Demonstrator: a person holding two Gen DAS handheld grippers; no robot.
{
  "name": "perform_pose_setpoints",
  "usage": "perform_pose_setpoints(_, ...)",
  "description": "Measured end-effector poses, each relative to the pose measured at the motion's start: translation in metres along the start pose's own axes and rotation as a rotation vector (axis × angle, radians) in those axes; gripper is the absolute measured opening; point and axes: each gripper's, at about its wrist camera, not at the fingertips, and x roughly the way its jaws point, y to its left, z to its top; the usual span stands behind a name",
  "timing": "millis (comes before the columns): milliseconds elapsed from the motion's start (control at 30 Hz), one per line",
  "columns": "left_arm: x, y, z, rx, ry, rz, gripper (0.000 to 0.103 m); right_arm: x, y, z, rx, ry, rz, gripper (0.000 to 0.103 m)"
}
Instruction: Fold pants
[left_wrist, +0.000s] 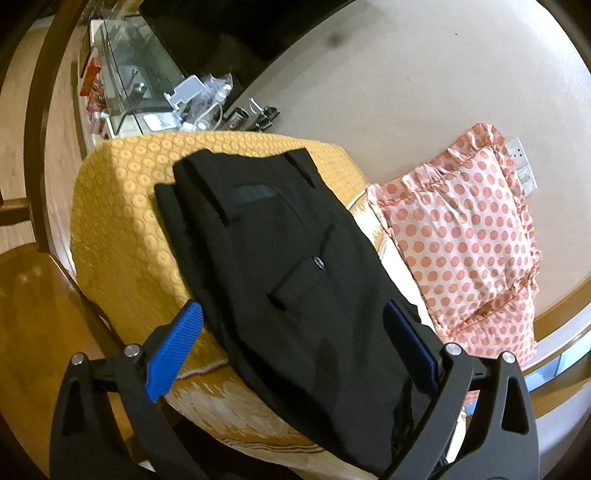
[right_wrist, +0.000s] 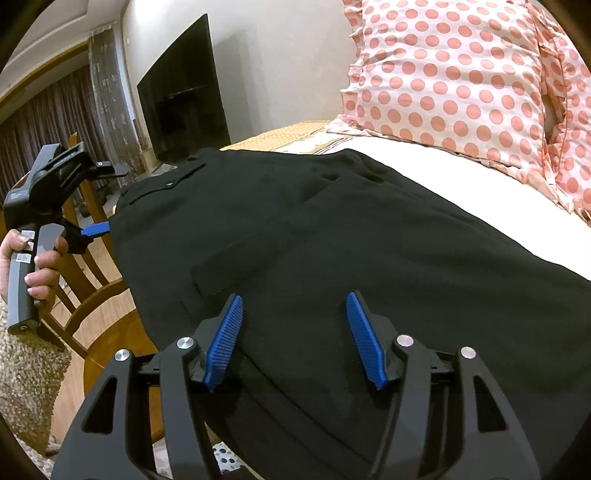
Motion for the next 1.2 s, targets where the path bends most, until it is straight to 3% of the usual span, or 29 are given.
perform_pose_setpoints(133, 0.007, 0.002, -0.004, -0.073, 0.071, -0.116, 0.097, -0.001, 0.000, 0.000, 0.001, -0.002, 0.001, 0.061)
perform_pose_setpoints(300, 0.013, -0.001, -0.003, -0.087, 0.082, -0.142, 0.096, -0.001, 0.000, -0.001, -0.004, -0.004, 0.000, 0.061)
perform_pose_setpoints(467, 0.015, 0.005, 0.013, -0.088, 0.033, -0.061, 0.077, -0.002, 0.000, -0.002, -0.003, -0.009, 0.003, 0.061)
perform_pose_setpoints(600, 0.021, 0.011, 0.021, -0.115, 0.018, -0.033, 0.069, -0.007, -0.005, -0.003, 0.031, -0.025, 0.022, 0.061)
perform_pose_setpoints(767, 0.025, 0.009, 0.020, -0.076, -0.023, 0.071, 0.027, -0.027, -0.015, -0.006, 0.067, -0.076, 0.034, 0.061)
perform_pose_setpoints(967, 0.011, -0.031, 0.017, 0.102, -0.094, 0.123, 0.017, -0.067, -0.047, -0.014, 0.135, -0.152, -0.016, 0.061)
perform_pose_setpoints(1200, -0.001, -0.166, -0.023, 0.488, -0.154, 0.087, 0.014, -0.119, -0.100, -0.038, 0.256, -0.246, -0.129, 0.061)
